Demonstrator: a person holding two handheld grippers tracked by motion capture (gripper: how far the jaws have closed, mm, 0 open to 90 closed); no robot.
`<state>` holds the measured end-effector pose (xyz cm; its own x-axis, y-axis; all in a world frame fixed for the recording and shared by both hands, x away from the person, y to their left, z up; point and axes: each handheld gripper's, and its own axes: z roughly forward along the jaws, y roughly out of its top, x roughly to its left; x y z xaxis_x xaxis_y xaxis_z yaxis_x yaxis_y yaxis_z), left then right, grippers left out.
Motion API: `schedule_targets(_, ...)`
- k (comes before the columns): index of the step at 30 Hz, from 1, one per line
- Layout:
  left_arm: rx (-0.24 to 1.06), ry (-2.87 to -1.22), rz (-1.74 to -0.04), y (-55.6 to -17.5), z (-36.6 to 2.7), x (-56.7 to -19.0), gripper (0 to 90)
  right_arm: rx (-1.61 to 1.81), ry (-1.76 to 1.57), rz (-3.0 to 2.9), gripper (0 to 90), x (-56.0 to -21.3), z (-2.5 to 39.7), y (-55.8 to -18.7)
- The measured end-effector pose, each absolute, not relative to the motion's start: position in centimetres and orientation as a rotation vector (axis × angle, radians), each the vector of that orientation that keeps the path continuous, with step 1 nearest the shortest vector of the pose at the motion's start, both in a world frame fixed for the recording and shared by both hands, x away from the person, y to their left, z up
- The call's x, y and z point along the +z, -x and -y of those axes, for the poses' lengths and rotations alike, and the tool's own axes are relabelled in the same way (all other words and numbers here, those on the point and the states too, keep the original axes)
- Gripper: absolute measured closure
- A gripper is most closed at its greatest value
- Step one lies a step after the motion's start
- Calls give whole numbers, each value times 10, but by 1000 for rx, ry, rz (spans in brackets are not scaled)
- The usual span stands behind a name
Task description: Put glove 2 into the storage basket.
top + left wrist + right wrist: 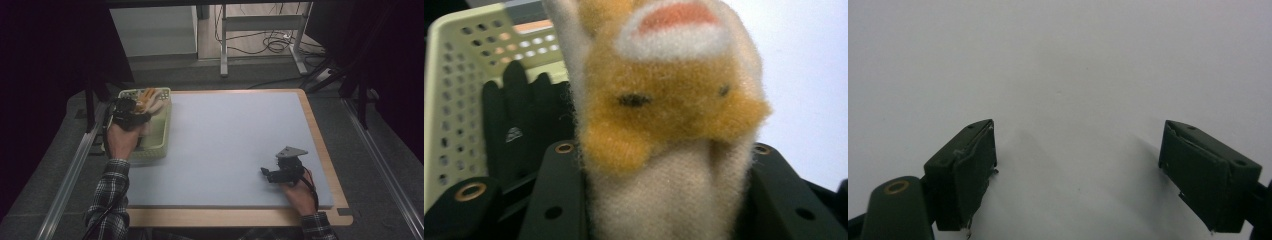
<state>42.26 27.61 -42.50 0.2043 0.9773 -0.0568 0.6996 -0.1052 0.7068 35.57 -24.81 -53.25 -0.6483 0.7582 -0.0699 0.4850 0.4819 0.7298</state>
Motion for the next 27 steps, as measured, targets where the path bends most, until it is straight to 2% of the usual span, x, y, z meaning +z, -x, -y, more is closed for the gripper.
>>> schedule_targets(11, 562, -1894, -1651, -446, -283, -460, 557, 979, -1039, -2350, 150, -533, 249, -356)
schedule_targets(27, 546, -2045, -1717, -488, -253, -482, 536, 983, -1044, -2354, 151, -533, 249, -357)
